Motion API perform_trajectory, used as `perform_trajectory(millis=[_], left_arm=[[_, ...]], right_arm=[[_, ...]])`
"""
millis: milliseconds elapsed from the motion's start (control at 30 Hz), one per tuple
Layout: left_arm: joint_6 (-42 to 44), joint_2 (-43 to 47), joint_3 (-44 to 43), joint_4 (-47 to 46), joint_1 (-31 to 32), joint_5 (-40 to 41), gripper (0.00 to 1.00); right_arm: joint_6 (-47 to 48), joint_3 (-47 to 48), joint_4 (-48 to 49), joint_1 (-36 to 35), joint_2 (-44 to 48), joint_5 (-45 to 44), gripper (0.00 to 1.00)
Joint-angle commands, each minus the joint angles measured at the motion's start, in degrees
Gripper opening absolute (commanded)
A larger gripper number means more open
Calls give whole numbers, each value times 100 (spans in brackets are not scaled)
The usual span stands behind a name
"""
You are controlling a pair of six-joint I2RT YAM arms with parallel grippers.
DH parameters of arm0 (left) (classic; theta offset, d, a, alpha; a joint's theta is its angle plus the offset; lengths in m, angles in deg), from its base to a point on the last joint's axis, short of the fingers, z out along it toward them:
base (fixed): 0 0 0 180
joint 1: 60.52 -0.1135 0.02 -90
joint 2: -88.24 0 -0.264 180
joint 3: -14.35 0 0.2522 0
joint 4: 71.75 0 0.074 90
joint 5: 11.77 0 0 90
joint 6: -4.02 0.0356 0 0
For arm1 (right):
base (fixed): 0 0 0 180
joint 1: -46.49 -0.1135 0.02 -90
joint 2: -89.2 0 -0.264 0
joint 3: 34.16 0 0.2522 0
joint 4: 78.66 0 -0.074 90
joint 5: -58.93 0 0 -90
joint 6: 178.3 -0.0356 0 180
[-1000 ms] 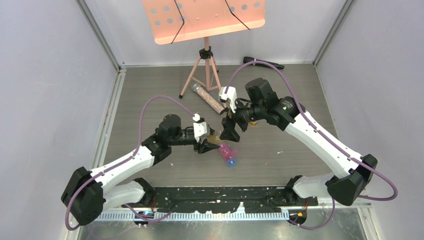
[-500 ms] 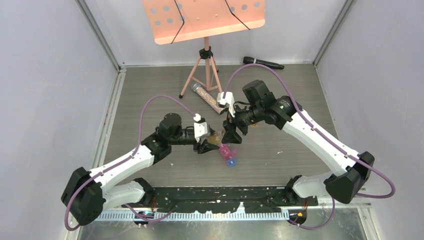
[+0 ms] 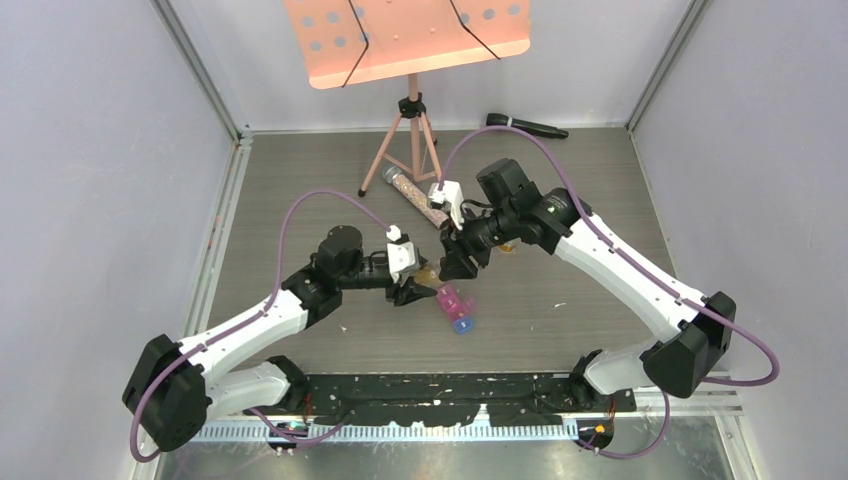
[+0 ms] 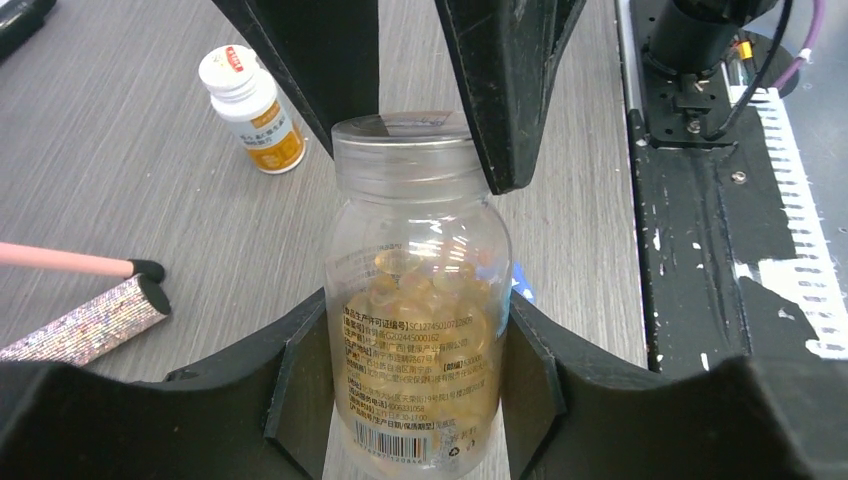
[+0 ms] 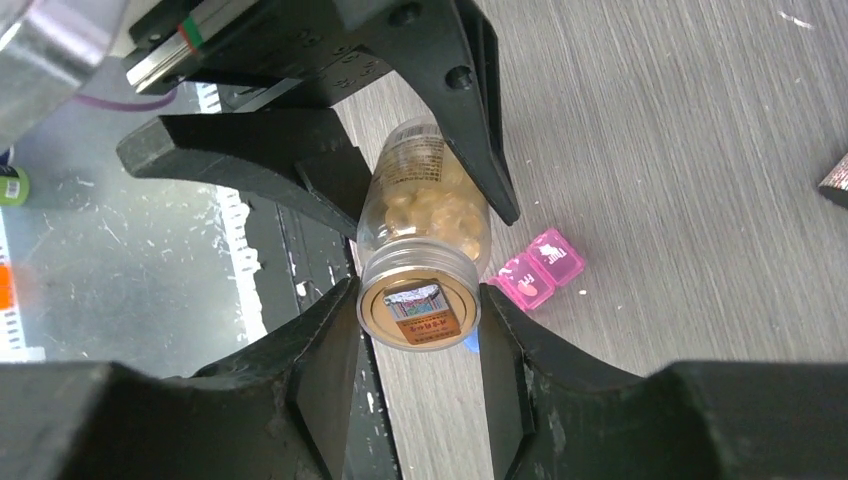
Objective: Sort the pills into containers
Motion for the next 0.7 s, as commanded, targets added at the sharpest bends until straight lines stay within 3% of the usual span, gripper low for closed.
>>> perform_trajectory(millis=[0,267,333,467,533,600,667], left_arm=[[128,19,-249,-584,-6,428,0],[224,-27,145,-1510,1,1423,0],[288,-69,240,-1599,-8,1525,0],[497,-165,287,-1575,-5,1687,0],[566,-163,286,-1500,-4,1744,0],[625,-150,339,-1488,-4,1833,0],[622,-141,401,-1538,-4,1919,0]], right_arm=[[-923,-134,503,-97,-77,-223,28],[-3843,-863,1630,-180,-108,-1808,28],[-4588,-999,1847,-231,-149,-2231,24],[-5224,-1091,2170,-242,-349,-2547,22],[-5431,-1049,2238,-237,-470,-2493,26],[-5569,-1023,2327,-223,-584,-2374,36],[-5593,-958,2369,-205,-675,-2196,52]])
